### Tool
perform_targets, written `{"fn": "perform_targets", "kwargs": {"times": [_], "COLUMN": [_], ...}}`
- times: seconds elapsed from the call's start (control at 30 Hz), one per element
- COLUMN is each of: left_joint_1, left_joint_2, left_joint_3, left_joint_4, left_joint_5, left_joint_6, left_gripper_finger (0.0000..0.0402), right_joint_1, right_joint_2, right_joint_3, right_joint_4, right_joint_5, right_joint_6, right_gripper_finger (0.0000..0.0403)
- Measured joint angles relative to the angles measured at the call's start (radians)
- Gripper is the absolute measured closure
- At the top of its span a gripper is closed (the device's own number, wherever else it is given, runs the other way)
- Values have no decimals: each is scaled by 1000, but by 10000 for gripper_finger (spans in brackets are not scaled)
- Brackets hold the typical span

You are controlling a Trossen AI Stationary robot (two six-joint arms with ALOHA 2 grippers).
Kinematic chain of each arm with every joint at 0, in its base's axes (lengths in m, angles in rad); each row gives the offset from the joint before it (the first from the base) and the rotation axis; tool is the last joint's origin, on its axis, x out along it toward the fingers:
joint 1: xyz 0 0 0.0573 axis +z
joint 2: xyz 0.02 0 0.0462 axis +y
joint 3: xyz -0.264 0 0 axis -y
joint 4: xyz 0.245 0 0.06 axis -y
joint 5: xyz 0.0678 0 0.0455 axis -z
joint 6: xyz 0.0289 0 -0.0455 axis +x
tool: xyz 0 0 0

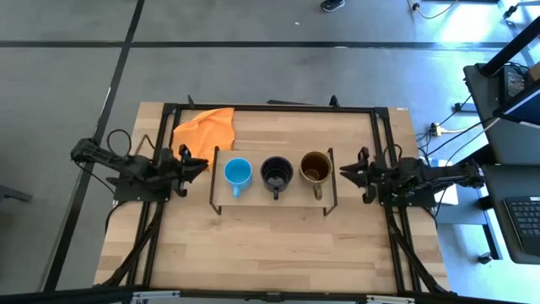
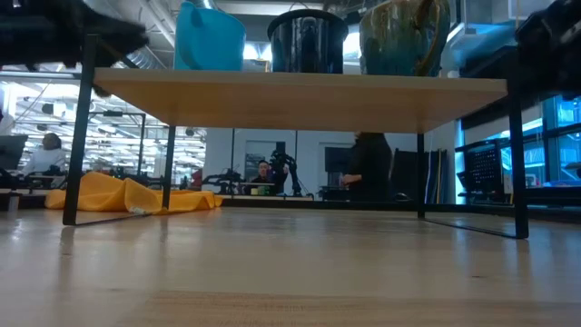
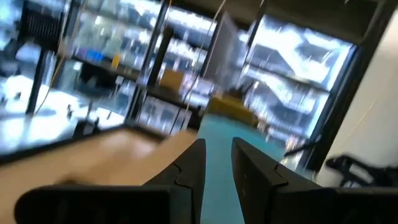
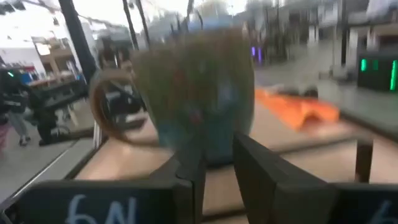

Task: Stack small to large cups/mugs on shelf
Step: Return to Home Position

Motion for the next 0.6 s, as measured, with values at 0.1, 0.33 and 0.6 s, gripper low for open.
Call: {"fn": "perform_targets", "kwargs": {"times": [0.1, 0.33, 0.6], "left_joint_1": [0, 0, 0], "left_joint_2": [0, 0, 0], "left_joint_3": [0, 0, 0], "left_joint_4": [-121, -294, -295], "left_joint_5": [-38, -147, -145], "left_joint_6": [-94, -194, -124], "left_gripper_finger": [329, 329, 329], "right_joint_1": [0, 0, 0], "right_joint_2": [3, 39, 88], "right_joint_3": [0, 0, 0], "right_joint_4": [-66, -61, -62], "right_joint_5": [3, 8, 7], "right_joint_6": [33, -141, -141], "right_gripper_finger": [322, 322, 322]}}
